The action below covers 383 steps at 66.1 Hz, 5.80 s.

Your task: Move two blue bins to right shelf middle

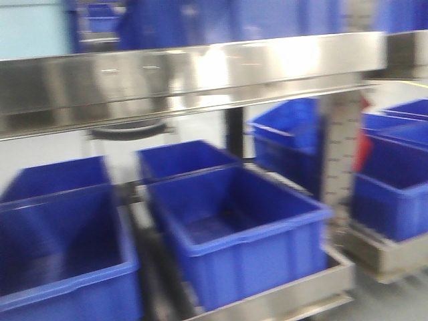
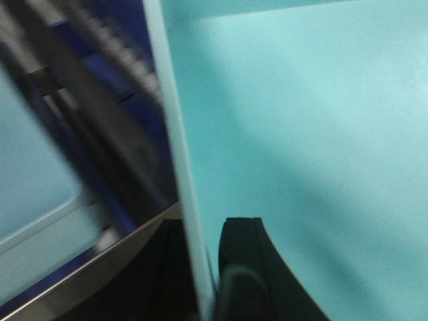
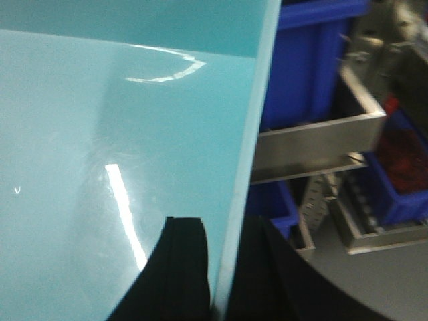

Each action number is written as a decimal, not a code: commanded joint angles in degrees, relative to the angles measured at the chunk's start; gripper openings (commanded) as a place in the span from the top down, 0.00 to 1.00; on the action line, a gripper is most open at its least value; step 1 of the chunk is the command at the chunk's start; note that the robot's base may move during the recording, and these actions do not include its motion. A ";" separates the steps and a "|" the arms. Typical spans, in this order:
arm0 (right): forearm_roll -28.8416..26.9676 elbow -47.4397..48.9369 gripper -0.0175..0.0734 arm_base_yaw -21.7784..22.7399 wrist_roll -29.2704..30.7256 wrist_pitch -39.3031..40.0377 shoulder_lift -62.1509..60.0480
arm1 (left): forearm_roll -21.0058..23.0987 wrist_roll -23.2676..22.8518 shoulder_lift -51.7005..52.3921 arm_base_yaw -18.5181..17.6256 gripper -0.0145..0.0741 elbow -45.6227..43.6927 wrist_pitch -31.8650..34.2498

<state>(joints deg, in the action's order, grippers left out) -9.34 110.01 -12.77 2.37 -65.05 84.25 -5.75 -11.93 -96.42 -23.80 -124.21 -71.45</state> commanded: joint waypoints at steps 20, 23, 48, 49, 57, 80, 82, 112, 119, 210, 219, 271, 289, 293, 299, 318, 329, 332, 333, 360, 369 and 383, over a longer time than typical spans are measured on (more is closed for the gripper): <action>0.26 0.67 0.98 -0.08 1.14 2.58 -0.85 | 0.10 0.74 1.20 -0.06 0.96 -0.59 1.48; 0.26 0.67 0.98 -0.08 1.14 2.58 -0.85 | 0.10 0.74 1.20 -0.06 0.96 -0.59 1.48; 0.26 0.67 0.98 -0.08 1.14 2.58 -0.85 | 0.10 0.74 1.20 -0.06 0.96 -0.59 1.48; 0.26 0.67 0.98 -0.08 1.14 2.58 -0.85 | 0.10 0.74 1.20 -0.06 0.96 -0.59 1.48; 0.26 0.67 0.98 -0.08 1.14 2.58 -0.85 | 0.10 0.74 1.20 -0.06 0.96 -0.59 1.48; 0.26 0.67 0.98 -0.08 1.14 2.58 -0.85 | 0.10 0.74 1.20 -0.06 0.96 -0.59 1.48; 0.26 0.67 0.98 -0.08 1.14 2.58 -0.85 | 0.10 0.74 1.20 -0.06 0.96 -0.59 1.48; 0.26 0.67 0.98 -0.08 1.14 2.58 -0.85 | 0.10 0.74 1.20 -0.06 0.96 -0.59 1.48; 0.26 0.67 0.98 -0.08 1.14 2.58 -0.85 | 0.10 0.74 1.20 -0.06 0.96 -0.59 1.48; 0.26 0.67 0.98 -0.08 1.14 2.58 -0.85 | 0.10 0.74 1.20 -0.06 0.96 -0.59 1.48; 0.26 0.67 0.98 -0.08 1.14 2.58 -0.85 | 0.10 0.74 1.20 -0.06 0.96 -0.59 1.48; 0.26 0.67 0.98 -0.08 1.14 2.58 -0.85 | 0.10 0.74 1.20 -0.06 0.96 -0.59 1.48; 0.26 0.67 0.98 -0.08 1.14 4.03 -0.85 | 0.10 0.74 1.20 -0.06 0.96 -0.59 2.36; -0.20 0.67 0.98 -0.08 0.75 4.03 -0.85 | 0.10 0.74 1.20 0.11 0.96 -0.59 2.22; -0.20 0.67 0.98 -0.08 -3.29 3.65 -0.73 | -0.03 0.74 0.57 1.24 0.96 -0.59 1.61; -0.20 0.67 0.98 -0.08 -5.87 3.34 1.07 | 0.42 0.74 -0.97 4.71 0.96 0.19 1.82; -0.20 0.46 0.98 -0.08 -5.87 2.90 3.05 | 0.72 1.19 -2.15 4.71 0.96 0.56 2.37; -0.20 0.46 0.98 -0.08 -5.87 2.52 3.51 | 0.83 1.19 -2.72 4.71 0.96 0.57 2.37; -0.20 0.35 0.98 -0.08 -5.87 2.51 3.69 | 0.83 1.19 -2.84 4.71 0.96 0.57 2.37; 1.73 -2.57 0.98 -0.08 -5.87 0.82 4.87 | 4.69 1.19 -6.72 4.60 0.96 0.57 1.48; 1.73 -2.57 0.98 -0.08 -5.87 -0.62 5.31 | 4.69 1.19 -6.72 4.60 0.96 0.57 1.48; 1.73 -2.57 0.97 -0.08 -5.87 -2.61 5.46 | 4.32 1.19 -6.72 4.60 0.96 0.57 1.48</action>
<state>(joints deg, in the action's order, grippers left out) -8.07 107.31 -13.08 -4.13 -67.75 90.11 -0.46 -11.50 -103.88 -19.61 -123.36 -71.50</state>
